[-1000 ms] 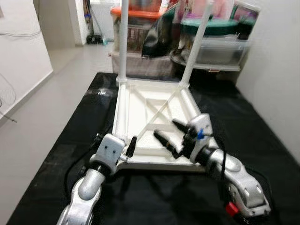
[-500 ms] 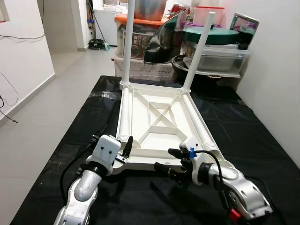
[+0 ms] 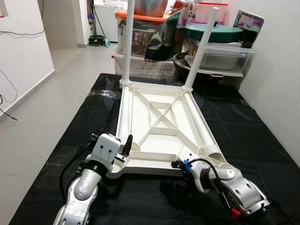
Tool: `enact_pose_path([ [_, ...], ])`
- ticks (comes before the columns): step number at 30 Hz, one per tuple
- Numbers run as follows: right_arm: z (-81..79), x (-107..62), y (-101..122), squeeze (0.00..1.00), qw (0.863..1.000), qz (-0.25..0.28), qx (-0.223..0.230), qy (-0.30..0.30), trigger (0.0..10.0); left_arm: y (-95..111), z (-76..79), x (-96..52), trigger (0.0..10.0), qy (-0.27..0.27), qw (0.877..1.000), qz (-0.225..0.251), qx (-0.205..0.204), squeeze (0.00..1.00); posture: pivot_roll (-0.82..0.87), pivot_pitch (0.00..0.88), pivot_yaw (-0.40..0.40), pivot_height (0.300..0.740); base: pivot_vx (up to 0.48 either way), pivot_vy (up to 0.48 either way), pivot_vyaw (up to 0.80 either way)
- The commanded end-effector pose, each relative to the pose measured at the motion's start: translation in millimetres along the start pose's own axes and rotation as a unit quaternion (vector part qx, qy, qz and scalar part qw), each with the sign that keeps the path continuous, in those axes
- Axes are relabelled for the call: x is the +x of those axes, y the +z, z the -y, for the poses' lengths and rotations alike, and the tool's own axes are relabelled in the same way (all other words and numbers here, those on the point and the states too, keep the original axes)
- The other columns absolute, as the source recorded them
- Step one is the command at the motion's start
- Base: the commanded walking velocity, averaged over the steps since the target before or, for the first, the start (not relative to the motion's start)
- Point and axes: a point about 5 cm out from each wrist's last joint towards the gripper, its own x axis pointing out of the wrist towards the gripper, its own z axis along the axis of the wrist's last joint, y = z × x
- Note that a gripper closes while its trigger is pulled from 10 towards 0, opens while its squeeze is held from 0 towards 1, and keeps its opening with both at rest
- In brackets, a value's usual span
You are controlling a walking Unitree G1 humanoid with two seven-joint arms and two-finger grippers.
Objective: Building children table
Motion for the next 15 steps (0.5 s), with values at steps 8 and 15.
enact_pose_path([
  [8, -7.6, 3.5, -15.7, 0.0, 0.999, -0.033, 0.008, 0.03, 10.0, 0.1, 3.3, -0.5, 10.0, -0.007, 1.0, -0.002, -0.009, 0.0, 0.09, 0.0, -0.125, 0.74, -0.468, 0.0, 0.0],
  [15, -8.2, -1.2, -16.5, 0.0, 0.998, -0.033, -0.011, 0.043, 10.0, 0.4, 3.7, -1.0, 10.0, -0.008, 1.0, 0.002, -0.004, 0.0, 0.08, 0.0, -0.123, 0.74, 0.0, 0.0, 0.0],
])
